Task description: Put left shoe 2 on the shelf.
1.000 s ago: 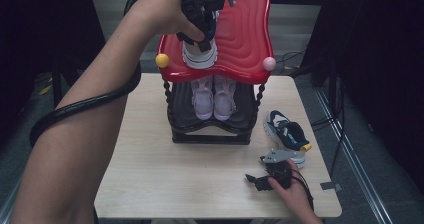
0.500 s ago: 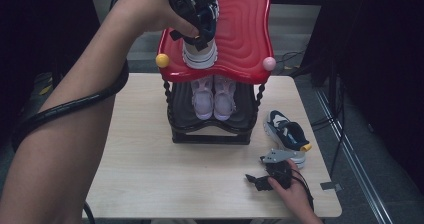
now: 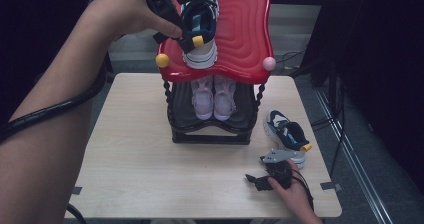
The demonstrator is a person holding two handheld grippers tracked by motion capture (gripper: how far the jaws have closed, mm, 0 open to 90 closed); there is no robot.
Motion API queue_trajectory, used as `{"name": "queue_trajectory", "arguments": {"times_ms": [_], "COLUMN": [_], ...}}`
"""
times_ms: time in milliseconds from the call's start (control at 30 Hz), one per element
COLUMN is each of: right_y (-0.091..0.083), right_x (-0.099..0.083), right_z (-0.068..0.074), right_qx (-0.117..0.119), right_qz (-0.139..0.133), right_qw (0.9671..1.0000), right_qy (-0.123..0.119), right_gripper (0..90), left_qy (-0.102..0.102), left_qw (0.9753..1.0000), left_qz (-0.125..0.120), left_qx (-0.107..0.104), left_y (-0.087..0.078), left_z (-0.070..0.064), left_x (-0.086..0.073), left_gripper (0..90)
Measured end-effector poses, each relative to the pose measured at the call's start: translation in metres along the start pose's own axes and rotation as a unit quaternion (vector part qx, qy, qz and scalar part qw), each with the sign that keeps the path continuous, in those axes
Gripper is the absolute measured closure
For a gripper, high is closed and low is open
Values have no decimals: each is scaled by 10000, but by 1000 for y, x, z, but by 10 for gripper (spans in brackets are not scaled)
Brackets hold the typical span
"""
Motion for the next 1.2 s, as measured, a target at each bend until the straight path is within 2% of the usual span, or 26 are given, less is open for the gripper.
{"name": "queue_trajectory", "arguments": {"times_ms": [400, 533, 567, 633, 667, 767, 900, 967, 1067, 1200], "right_y": [0, 0, 0, 0, 0, 0, 0, 0, 0, 0], "right_x": [0, 0, 0, 0, 0, 0, 0, 0, 0, 0], "right_z": [0, 0, 0, 0, 0, 0, 0, 0, 0, 0], "right_qx": [5, 0, -2, -2, -2, -2, -4, -4, -3, -3], "right_qz": [0, 0, 0, 0, 1, 1, 2, 1, 2, 2], "right_qw": [10000, 10000, 10000, 10000, 10000, 10000, 10000, 10000, 10000, 10000], "right_qy": [2, 3, 1, 2, 3, 2, 3, 2, 4, 2], "right_gripper": [130, 130, 130, 130, 130, 130, 130, 130, 130, 130], "left_qy": [-214, -220, -337, -315, -371, -364, -501, -468, -558, -577], "left_qw": [9990, 9989, 9987, 9985, 9984, 9980, 9969, 9967, 9961, 9954], "left_qz": [315, 329, 293, 357, 324, 423, 488, 537, 551, 622], "left_qx": [-216, -235, -247, -281, -268, -305, -359, -401, -415, -455], "left_y": [-2, -1, -1, 0, 1, 3, 7, 9, 12, 15], "left_z": [4, 6, 5, 7, 6, 6, 6, 7, 7, 8], "left_x": [-27, -34, -36, -40, -43, -48, -56, -60, -67, -76], "left_gripper": [280, 268, 265, 263, 260, 252, 243, 242, 239, 225]}}
Point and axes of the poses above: each handheld gripper's, and its own axes: y roughly forward along the jaws, x roughly out of its top, z roughly to its left, the point moved 1 cm from there along y, roughly forward along the jaws, and after that the axes turned 1 degree about x, right-handed, at the moved point
